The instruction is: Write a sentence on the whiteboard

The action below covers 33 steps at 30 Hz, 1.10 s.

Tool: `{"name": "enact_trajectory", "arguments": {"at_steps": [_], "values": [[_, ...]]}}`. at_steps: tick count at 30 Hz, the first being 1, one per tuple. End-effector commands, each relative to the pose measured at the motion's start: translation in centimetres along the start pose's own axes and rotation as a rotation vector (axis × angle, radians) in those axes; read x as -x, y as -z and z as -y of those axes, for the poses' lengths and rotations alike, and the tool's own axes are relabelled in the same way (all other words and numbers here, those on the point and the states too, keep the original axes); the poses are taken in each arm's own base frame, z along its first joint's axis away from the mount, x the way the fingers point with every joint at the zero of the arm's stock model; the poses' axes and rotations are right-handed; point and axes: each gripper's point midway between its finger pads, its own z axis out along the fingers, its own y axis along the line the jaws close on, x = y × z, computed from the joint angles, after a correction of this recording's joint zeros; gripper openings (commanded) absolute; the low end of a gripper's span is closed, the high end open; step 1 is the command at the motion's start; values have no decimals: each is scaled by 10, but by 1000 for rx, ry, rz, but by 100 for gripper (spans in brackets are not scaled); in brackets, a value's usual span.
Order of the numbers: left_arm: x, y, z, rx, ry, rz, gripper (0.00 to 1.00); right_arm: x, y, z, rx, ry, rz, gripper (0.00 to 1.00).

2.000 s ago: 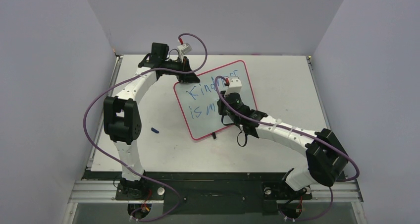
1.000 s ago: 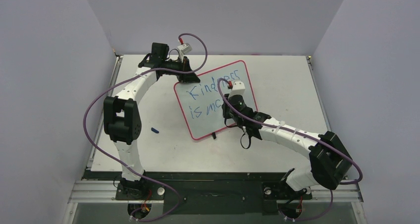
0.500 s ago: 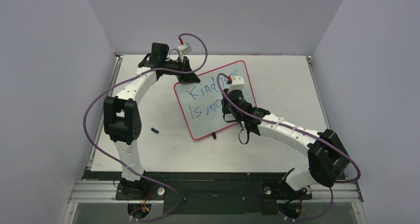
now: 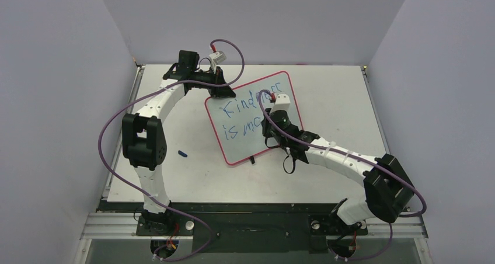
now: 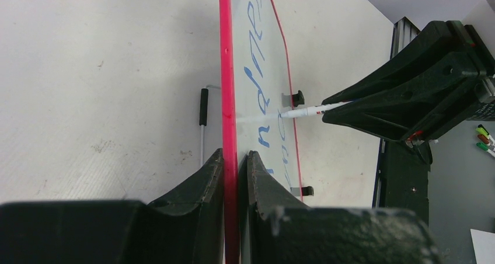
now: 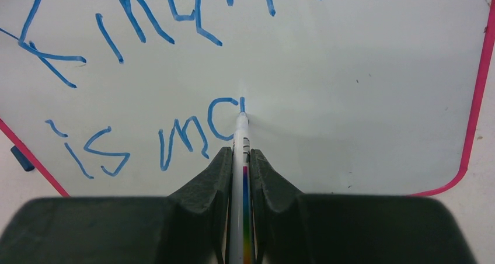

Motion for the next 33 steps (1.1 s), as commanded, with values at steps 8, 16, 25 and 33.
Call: {"name": "enact_trajectory", "arguments": {"at_steps": [8,16,25,33], "values": [[9,-4,7,-27,-122,18,0,-20,10,15,-24,-11,-26,0],[9,-4,7,-26,-122,19,0,-8,17,22,-52,7,-5,0],[9,-4,6,-25,-122,19,0,32,30,19,-32,-22,93,0],[9,-4,6,-26,-120,18,0,46,24,29,-41,-40,134,0]]}}
